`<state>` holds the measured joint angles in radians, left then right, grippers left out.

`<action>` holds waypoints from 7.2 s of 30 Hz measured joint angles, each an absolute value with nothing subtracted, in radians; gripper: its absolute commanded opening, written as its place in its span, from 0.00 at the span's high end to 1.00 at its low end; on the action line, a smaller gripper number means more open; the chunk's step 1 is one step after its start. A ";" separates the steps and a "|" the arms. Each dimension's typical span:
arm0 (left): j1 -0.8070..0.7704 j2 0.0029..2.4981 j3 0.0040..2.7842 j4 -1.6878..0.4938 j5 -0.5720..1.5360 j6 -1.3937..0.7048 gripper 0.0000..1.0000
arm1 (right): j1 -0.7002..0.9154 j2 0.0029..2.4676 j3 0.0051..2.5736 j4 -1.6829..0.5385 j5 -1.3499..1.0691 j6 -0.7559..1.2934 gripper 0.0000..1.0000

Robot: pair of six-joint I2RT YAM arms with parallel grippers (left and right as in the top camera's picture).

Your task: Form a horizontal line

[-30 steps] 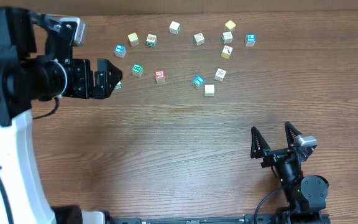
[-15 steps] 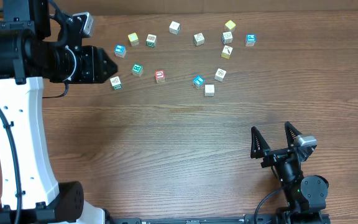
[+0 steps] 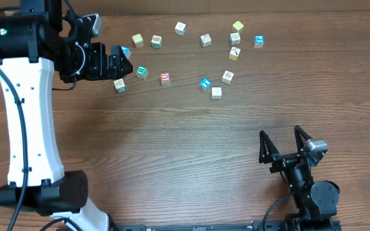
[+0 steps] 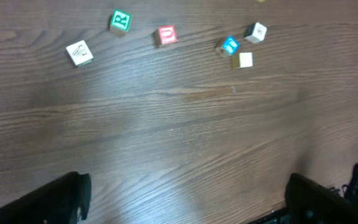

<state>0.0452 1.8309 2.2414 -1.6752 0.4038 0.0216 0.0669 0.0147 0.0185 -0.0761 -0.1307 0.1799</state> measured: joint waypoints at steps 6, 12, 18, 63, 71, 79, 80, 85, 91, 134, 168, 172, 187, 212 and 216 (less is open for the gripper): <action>0.045 1.897 2.241 -1.675 0.389 0.022 0.00 | 0.067 0.015 0.019 -0.076 -0.131 0.180 0.00; 0.045 1.947 2.241 -1.675 0.385 0.022 0.00 | 0.067 0.015 0.019 -0.076 -0.131 0.180 0.00; 0.045 1.975 2.241 -1.675 0.385 0.022 0.00 | 0.067 0.015 0.019 -0.076 -0.131 0.180 0.00; 0.045 1.988 2.241 -1.672 0.385 0.022 0.00 | 0.067 0.025 0.270 -0.320 -0.233 0.182 0.00; 0.045 1.988 2.241 -1.672 0.385 0.022 0.00 | 0.067 0.121 0.390 -0.360 -0.234 0.182 0.00; 0.045 1.988 2.241 -1.672 0.385 0.022 0.00 | 0.067 0.371 0.624 -0.511 -0.236 0.179 0.00; 0.045 1.988 2.241 -1.672 0.385 0.022 0.00 | 0.067 0.415 0.665 -0.537 -0.236 0.179 0.00; 0.045 1.988 2.241 -1.672 0.385 0.022 0.00 | 0.067 0.689 0.966 -0.722 -0.237 0.180 0.00; 0.045 1.988 2.241 -1.672 0.382 0.022 0.00 | 0.067 1.091 1.505 -1.077 -0.237 0.178 0.00; 0.045 1.988 2.241 -1.672 0.381 0.022 0.00 | 0.219 2.283 2.353 -0.948 -0.179 0.029 0.06; 0.045 1.988 2.241 -1.672 0.381 0.022 0.00 | 0.316 2.587 2.354 -0.741 -0.084 0.019 0.17; 0.045 1.988 2.241 -1.672 0.381 0.022 0.00 | 0.315 2.627 2.354 -0.731 -0.019 0.014 0.16; 0.045 1.988 2.242 -1.672 0.381 0.022 0.00 | 0.302 2.631 2.374 -0.660 0.049 0.024 0.09; 0.045 1.988 2.241 -1.672 0.381 0.022 0.00 | 0.134 2.622 2.408 -0.838 0.081 0.072 0.11; 0.045 1.988 2.241 -1.672 0.381 0.022 0.00 | 0.146 2.622 2.408 -0.828 0.063 0.074 0.18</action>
